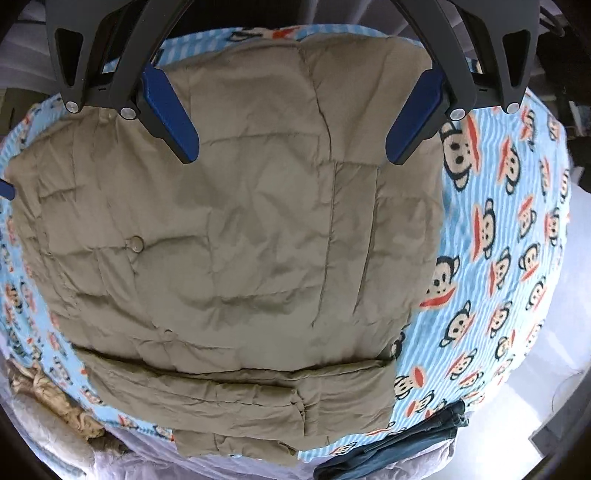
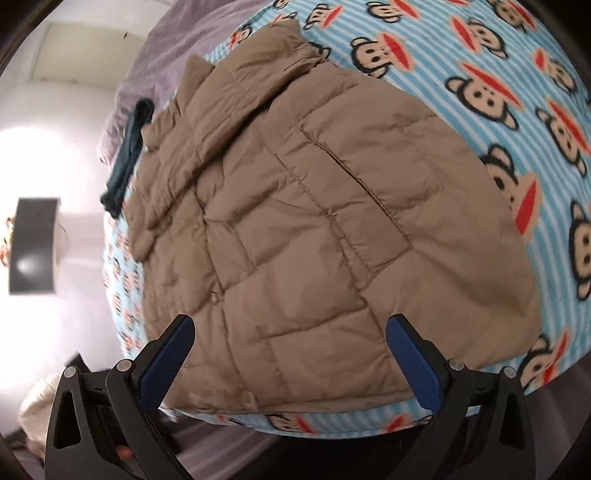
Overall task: Fold large clothes
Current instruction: 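Grasp the jacket hem with the right tool and fold it toward the collar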
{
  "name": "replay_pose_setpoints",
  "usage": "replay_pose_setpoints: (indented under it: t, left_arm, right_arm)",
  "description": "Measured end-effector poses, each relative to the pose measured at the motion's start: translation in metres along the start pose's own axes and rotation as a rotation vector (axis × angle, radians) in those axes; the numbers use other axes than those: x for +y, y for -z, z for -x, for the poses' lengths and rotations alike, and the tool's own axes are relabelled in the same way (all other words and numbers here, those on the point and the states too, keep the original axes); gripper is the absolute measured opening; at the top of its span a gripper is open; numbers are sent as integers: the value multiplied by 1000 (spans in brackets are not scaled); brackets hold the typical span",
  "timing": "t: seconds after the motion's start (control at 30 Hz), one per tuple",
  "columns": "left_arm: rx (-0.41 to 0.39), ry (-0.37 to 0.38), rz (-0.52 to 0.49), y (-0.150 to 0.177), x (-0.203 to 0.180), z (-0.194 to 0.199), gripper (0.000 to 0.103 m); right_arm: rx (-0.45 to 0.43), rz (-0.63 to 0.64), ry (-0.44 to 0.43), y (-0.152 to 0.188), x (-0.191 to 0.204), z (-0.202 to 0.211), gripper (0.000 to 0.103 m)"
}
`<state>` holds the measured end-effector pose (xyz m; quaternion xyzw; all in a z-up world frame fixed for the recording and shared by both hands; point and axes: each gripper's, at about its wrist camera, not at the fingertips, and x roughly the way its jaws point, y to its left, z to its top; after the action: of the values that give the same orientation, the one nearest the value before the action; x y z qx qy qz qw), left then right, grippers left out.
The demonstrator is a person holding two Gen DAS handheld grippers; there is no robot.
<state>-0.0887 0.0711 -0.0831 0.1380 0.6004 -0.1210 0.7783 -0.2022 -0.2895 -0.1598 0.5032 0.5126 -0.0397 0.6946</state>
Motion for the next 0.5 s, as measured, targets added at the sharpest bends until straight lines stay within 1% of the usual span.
replay_pose_setpoints:
  t: [0.03, 0.1, 0.13, 0.3, 0.4, 0.43, 0.5]
  left_arm:
    - [-1, 32, 17, -7, 8, -6, 102]
    - [2, 123, 83, -1, 28, -6, 102]
    - [9, 155, 118, 3, 41, -9, 102]
    - [33, 246, 277, 38, 91, -14, 102]
    - [48, 304, 362, 57, 115, -19, 102]
    - [57, 327, 384, 61, 122, -21, 102]
    - [101, 393, 417, 70, 132, -31, 102]
  right_arm:
    - [-8, -12, -12, 2, -2, 2, 103]
    - [-19, -31, -27, 6, -6, 6, 103]
    - [-24, -40, -33, 9, -10, 9, 103]
    - [-52, -122, -80, 26, -34, 19, 103]
    - [-65, -192, -116, 37, -54, 22, 103]
    - [-68, -219, -130, 41, -61, 22, 103]
    - [-71, -269, -151, 47, -74, 23, 103]
